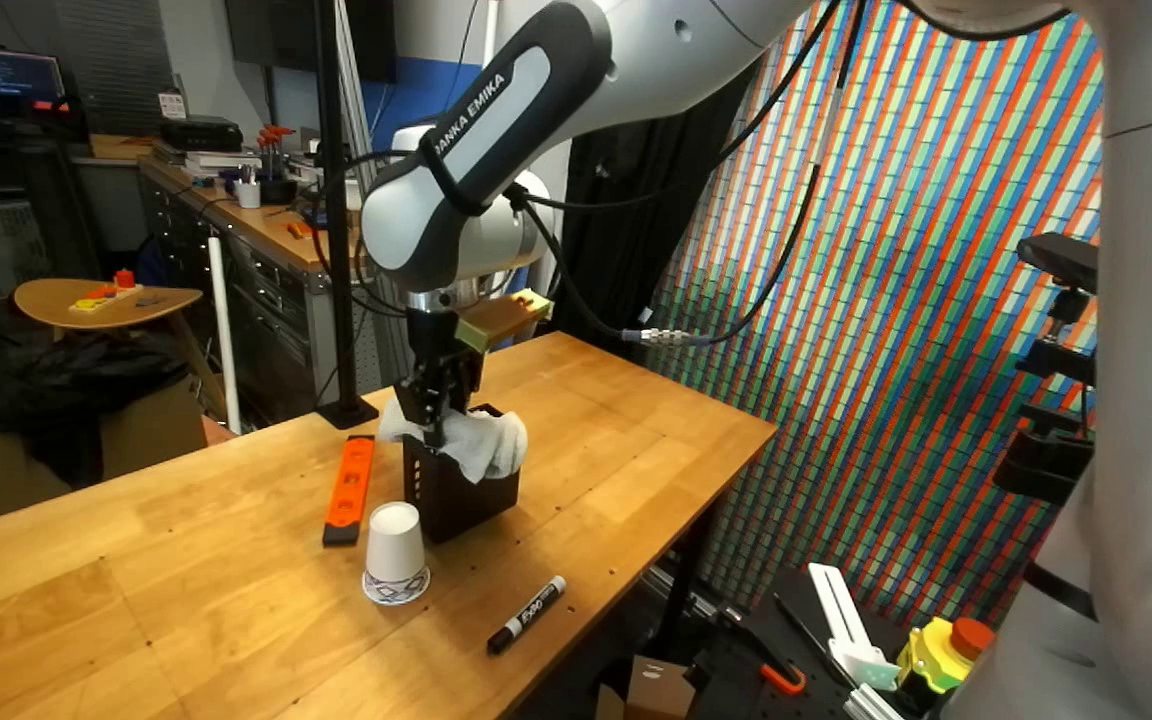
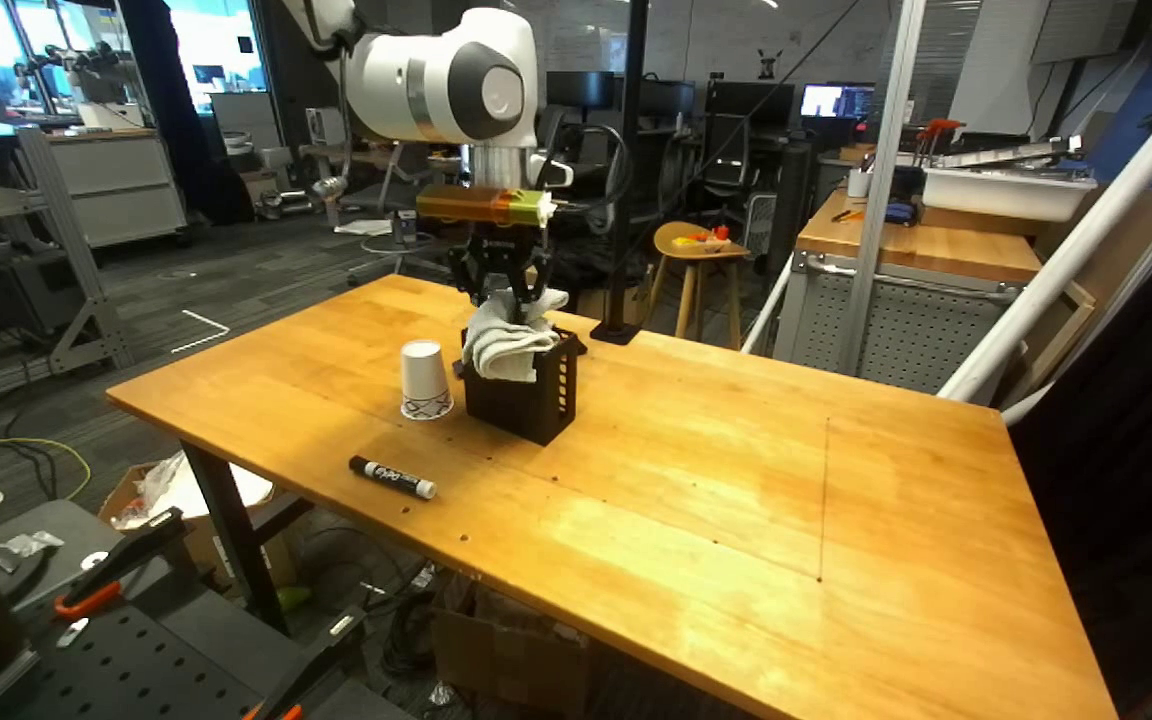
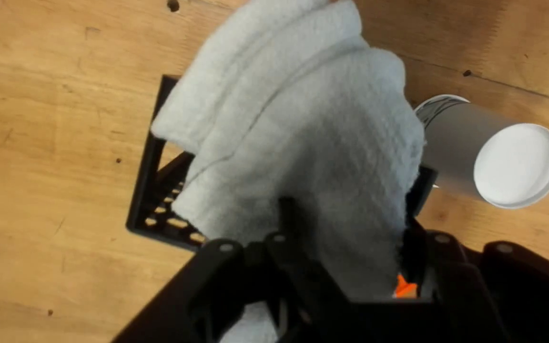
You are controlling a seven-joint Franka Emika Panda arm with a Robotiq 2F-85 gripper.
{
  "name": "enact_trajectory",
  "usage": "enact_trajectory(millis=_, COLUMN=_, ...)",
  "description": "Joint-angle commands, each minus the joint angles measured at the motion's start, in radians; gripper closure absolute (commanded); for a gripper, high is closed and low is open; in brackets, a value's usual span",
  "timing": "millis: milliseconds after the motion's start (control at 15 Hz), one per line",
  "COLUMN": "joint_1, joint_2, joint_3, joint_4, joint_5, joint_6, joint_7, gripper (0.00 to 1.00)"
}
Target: Pick up the white towel and place it on the basket, push the towel into the basket
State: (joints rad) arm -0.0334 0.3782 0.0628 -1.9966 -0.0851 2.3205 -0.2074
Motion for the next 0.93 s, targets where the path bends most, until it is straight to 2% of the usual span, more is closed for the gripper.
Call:
enact_trajectory(millis=0, joint_1=0.027, joint_2=-0.112, joint_3=-0.015, joint_4=-0.029, joint_5=-0.065, joint_6=-0.023, joint_7=-0.017, gripper=0.16)
enact_trajectory(millis=133, joint_1=0.036, joint_2=-0.151, joint_3=-0.014, joint_4=-0.029, joint_5=-0.099, joint_6=-0.035, joint_7=-0.015, gripper=0.02)
enact_trajectory(millis=200, joint_1=0.042, joint_2=-0.167, joint_3=-0.013, joint_4=-0.029, joint_5=-0.115, joint_6=-0.04, joint_7=-0.013, gripper=0.0)
enact_trajectory(millis=400, joint_1=0.057, joint_2=-0.2, joint_3=-0.007, joint_4=-0.031, joint_5=-0.144, joint_6=-0.053, joint_7=-0.01, gripper=0.02)
enact_trajectory(millis=467, joint_1=0.064, joint_2=-0.207, joint_3=-0.006, joint_4=-0.033, joint_5=-0.152, joint_6=-0.056, joint_7=-0.008, gripper=0.25)
enact_trajectory(millis=600, joint_1=0.077, joint_2=-0.216, joint_3=-0.004, joint_4=-0.037, joint_5=-0.17, joint_6=-0.069, joint_7=0.007, gripper=0.36)
enact_trajectory(millis=867, joint_1=0.089, joint_2=-0.218, joint_3=-0.008, joint_4=-0.05, joint_5=-0.2, joint_6=-0.079, joint_7=0.018, gripper=0.69)
